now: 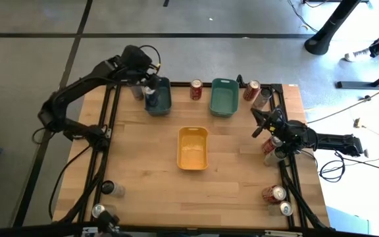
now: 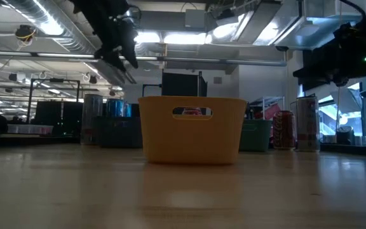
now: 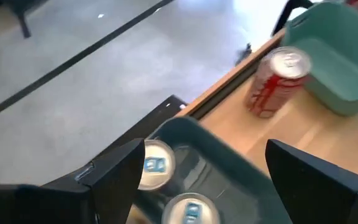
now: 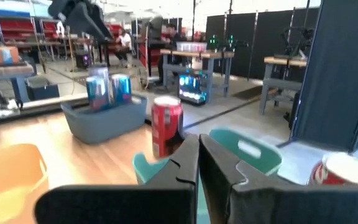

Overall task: Sort soda cans
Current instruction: Put the right blue soda can into the blue bin

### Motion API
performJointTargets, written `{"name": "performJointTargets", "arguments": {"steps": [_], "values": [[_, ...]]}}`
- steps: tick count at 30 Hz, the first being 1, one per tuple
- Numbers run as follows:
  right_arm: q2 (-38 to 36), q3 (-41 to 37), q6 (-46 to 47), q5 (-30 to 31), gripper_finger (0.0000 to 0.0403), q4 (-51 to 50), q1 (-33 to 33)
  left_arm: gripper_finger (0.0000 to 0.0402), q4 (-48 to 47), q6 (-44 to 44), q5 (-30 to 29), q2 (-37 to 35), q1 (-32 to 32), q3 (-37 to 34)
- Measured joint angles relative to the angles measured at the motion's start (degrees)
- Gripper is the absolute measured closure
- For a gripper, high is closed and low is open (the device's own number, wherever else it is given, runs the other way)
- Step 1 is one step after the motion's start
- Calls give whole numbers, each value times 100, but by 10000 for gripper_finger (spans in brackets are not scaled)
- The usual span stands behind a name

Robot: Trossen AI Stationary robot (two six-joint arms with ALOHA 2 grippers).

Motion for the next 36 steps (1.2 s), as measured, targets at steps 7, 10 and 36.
{"name": "performJointTargets", "arguments": {"steps": [7, 10, 36], "values": [[0, 420, -44, -388, 388, 6, 0, 80, 176, 143, 18, -21, -455, -28], [0, 655, -45, -582, 388, 5, 1, 81, 255, 307, 23, -10, -640, -83], [3756, 5191, 1058, -3516, 388, -4299, 87, 82, -795, -490, 1724, 13, -1785, -85]]}}
